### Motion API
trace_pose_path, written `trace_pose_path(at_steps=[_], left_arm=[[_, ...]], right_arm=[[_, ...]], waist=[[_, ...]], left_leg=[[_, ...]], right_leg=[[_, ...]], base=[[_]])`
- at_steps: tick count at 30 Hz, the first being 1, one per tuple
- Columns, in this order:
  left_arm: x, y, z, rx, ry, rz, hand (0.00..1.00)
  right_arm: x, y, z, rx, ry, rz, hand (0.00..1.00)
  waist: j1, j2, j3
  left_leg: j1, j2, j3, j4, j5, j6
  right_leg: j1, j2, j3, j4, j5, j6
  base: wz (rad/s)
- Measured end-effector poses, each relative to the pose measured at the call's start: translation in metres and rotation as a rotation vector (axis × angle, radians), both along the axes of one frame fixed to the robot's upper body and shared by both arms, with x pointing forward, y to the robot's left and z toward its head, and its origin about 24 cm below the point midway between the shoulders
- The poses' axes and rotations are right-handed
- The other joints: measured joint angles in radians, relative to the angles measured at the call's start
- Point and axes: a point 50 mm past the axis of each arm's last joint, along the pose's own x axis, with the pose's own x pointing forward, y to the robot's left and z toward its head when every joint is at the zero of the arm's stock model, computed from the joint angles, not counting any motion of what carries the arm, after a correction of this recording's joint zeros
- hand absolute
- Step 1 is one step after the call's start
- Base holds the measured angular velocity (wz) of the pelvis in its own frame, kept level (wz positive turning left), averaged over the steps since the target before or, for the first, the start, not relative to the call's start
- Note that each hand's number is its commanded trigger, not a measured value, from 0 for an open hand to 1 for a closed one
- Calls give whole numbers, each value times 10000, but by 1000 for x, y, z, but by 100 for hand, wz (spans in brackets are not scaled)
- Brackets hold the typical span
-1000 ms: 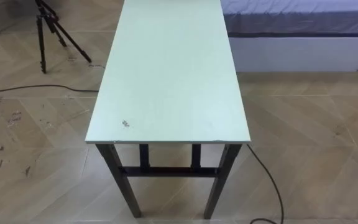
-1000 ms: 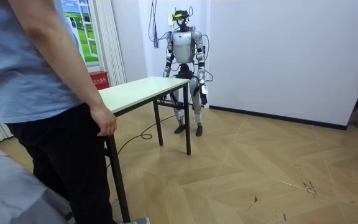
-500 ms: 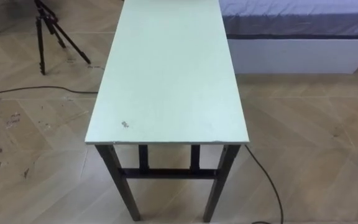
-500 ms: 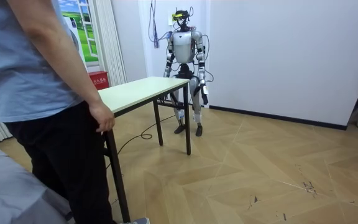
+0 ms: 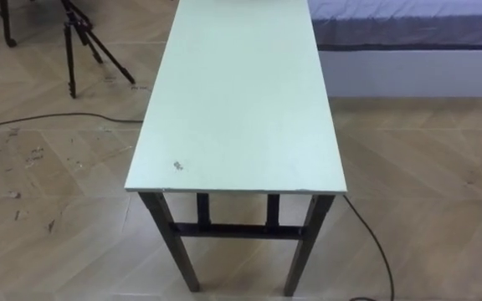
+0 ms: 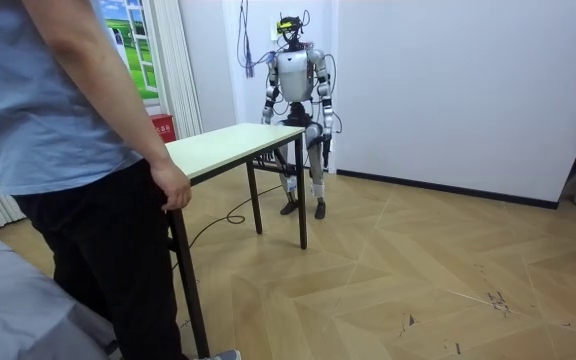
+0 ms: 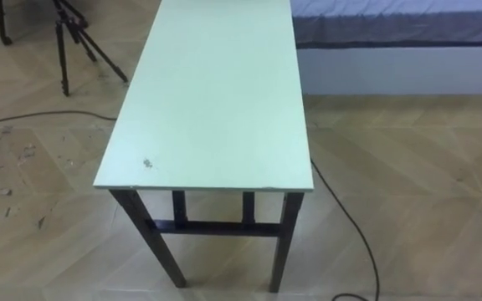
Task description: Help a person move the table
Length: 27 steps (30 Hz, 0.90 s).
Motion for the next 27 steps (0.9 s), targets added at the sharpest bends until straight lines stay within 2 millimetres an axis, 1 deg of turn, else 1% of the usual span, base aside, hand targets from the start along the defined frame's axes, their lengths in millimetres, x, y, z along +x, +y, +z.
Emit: trace_pose_path(at_steps=[2, 5, 7, 8, 9, 10, 11, 12, 13, 14, 16, 19, 21, 22, 24, 27], left_arm=[[4, -3, 1, -574, -281, 410, 0], [12, -1, 5, -1185, -852, 894, 0], [18, -4, 10, -1628, -1389, 1176, 0], [20, -5, 12, -1797, -1538, 1306, 0], [26, -7, 15, -2145, -1852, 1518, 0], [33, -14, 18, -2599, -2218, 1687, 0], [35, -19, 19, -2840, -2370, 1725, 0], [41, -30, 23, -3304, -2693, 1617, 0], [46, -40, 25, -3683, -2871, 1344, 0], [48, -45, 26, -3881, -2933, 1270, 0], [56, -61, 34, -4661, -3212, 837, 0], [66, -72, 42, -5230, -3514, 489, 0], [72, -74, 46, -5394, -3651, 361, 0], [76, -74, 48, -5549, -3761, 479, 0], [81, -74, 51, -5676, -3952, 541, 0], [92, -73, 56, -5718, -4202, 395, 0]], right_arm=[[5, 1, 2, 390, -192, -453, 0], [15, 10, 8, 1290, -888, -1443, 0], [29, 20, 19, 2427, -1955, -2457, 0], [33, 23, 22, 2707, -2208, -2652, 0], [40, 28, 27, 3262, -2596, -3052, 0], [44, 33, 32, 3750, -2934, -3348, 0], [45, 35, 35, 3970, -3091, -3461, 0], [48, 40, 39, 4372, -3364, -3623, 0], [49, 46, 41, 4796, -3432, -3766, 0], [50, 49, 42, 4990, -3430, -3770, 0], [53, 61, 46, 5771, -3405, -3869, 0], [63, 70, 56, 6201, -3699, -3540, 0], [69, 73, 62, 6386, -3903, -3392, 0], [73, 73, 63, 6389, -3955, -3347, 0], [78, 73, 65, 6288, -3980, -3296, 0], [83, 73, 66, 6155, -3953, -3258, 0]], waist=[[21, 26, -3], [52, 9, 3], [21, 22, 1], [2, 19, 3], [-39, 8, 16], [-49, -7, 22], [-29, -9, 21], [-14, 25, 25], [-17, 17, 12], [-21, 16, 11], [-43, -7, 31], [-225, -13, 34], [-269, -22, 42], [-273, -41, 59], [-248, -46, 55], [-249, -99, 91]], left_leg=[[-22, -25, 14, -9, -3, 4], [-82, -37, 79, -5, -16, 23], [-170, -66, 175, 7, -15, 23], [-184, -80, 182, 16, -15, 24], [-203, -119, 182, 34, -15, 24], [-197, -168, 186, 56, -16, 26], [-189, -182, 202, 71, -25, 42], [-176, -180, 214, 154, -103, 172], [-164, -193, 218, 181, -119, 193], [-161, -199, 220, 180, -120, 196], [-172, -209, 221, 183, -133, 218], [-168, -224, 228, 224, -137, 226], [-115, -236, 244, 246, -137, 226], [-33, -231, 327, 244, -136, 226], [13, -223, 415, 255, -137, 226], [-4, -221, 427, 331, -139, 228]], right_leg=[[-94, -34, -48, 42, -5, 10], [-263, -52, 9, 114, -25, 32], [-507, -89, 153, 399, -57, 32], [-542, -104, 165, 447, -60, 37], [-609, -122, 158, 573, -100, 56], [-638, -180, 159, 628, -147, 88], [-638, -201, 159, 653, -156, 103], [-646, -207, 177, 726, -175, 122], [-642, -220, 205, 746, -176, 131], [-641, -229, 208, 740, -171, 140], [-668, -238, 204, 755, -145, 162], [-677, -265, 210, 854, -150, 164], [-662, -273, 266, 931, -172, 161], [-634, -260, 353, 958, -175, 156], [-615, -243, 436, 959, -170, 158], [-626, -256, 454, 992, -157, 159]], base=[[6], [-5], [-17], [-7], [3], [5], [0], [-5], [-7], [0], [0], [0], [-6], [-15], [-12], [-2]])
